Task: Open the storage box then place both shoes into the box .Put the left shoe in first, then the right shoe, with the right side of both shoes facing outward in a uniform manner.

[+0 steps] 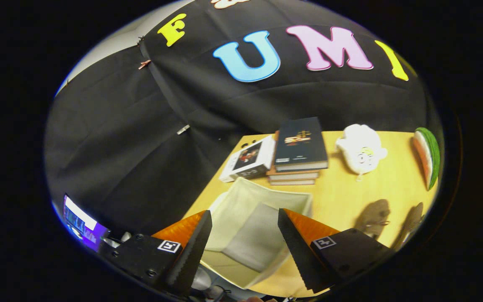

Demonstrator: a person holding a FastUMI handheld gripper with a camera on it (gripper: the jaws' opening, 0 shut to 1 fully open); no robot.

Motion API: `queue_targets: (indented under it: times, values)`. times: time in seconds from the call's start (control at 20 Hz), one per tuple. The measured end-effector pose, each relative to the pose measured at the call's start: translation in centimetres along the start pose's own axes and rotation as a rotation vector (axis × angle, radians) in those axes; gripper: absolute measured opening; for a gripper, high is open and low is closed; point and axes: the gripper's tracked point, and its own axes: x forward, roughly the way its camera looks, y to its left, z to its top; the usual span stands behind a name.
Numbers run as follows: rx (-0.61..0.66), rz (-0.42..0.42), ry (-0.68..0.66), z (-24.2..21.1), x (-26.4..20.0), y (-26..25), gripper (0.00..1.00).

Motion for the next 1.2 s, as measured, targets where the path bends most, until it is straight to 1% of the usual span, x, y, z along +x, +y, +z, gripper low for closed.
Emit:
queue_targets:
  times: [0.1, 0.35, 0.5, 0.65, 0.8, 0.9, 1.0, 1.2]
  values:
    - [-0.019, -0.097, -0.010, -0.9, -2.1, -4.6, 0.98]
    - [-0.050, -0.326, 0.026, -4.3, -5.7, -15.2, 0.98]
    - [-0.048, -0.402, 0.082, -6.9, -6.9, -19.5, 0.98]
    - [-0.042, -0.441, 0.143, -9.5, -6.2, -22.8, 0.98]
    - [-0.057, -0.466, 0.209, -12.0, -5.3, -25.4, 0.99]
    - [-0.043, -0.471, 0.253, -13.6, -4.1, -26.9, 0.99]
    - [-0.003, -0.468, 0.288, -14.7, -2.9, -28.0, 0.99]
    - [0.093, -0.484, 0.304, -15.3, -0.5, -30.3, 0.99]
